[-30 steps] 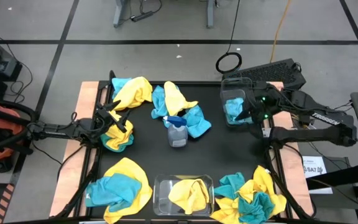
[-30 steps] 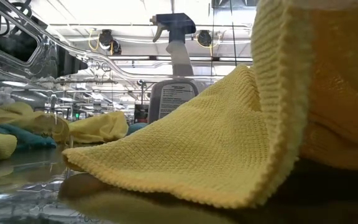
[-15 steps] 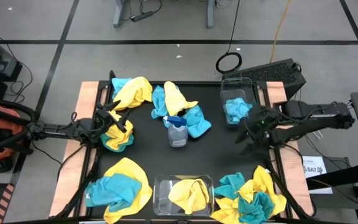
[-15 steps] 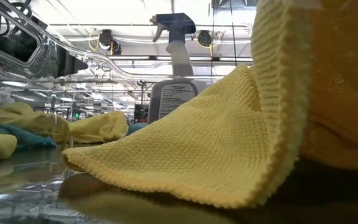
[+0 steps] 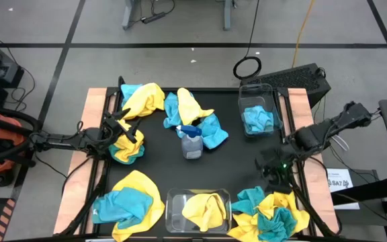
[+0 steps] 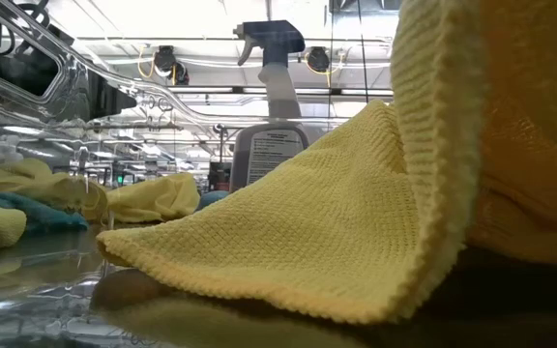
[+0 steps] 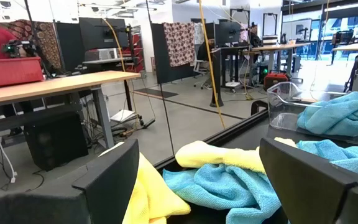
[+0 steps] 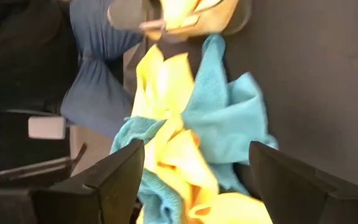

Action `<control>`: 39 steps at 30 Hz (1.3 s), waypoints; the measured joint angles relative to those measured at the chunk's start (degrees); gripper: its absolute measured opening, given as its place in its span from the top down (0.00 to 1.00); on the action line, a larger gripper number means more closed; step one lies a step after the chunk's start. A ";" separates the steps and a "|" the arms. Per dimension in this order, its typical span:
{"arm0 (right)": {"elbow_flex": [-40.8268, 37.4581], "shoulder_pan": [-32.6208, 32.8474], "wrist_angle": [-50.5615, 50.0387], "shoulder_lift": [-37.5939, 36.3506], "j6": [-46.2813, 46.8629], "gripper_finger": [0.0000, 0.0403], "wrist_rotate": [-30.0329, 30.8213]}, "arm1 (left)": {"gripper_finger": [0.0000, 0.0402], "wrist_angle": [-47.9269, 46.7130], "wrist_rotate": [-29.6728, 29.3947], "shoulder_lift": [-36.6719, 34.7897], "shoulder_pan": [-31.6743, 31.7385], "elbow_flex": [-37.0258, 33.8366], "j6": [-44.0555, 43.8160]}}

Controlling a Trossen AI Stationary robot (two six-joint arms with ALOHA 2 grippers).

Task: Sort microfiber towel by color & place in baskets
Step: Put the blue towel into the top transparent bin

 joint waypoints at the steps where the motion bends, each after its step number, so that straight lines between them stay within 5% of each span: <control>1: 0.00 1.41 0.80 0.75 1.24 0.31 0.02 | 0.16 0.00 0.00 0.00 0.00 0.01 0.00; 17: 0.00 18.76 14.45 10.15 18.03 0.46 1.19 | 0.16 0.00 0.00 0.01 0.00 0.01 0.00; 39: 0.00 24.84 18.83 24.52 24.31 0.50 1.44 | 0.16 0.02 1.19 0.02 0.00 0.01 -0.33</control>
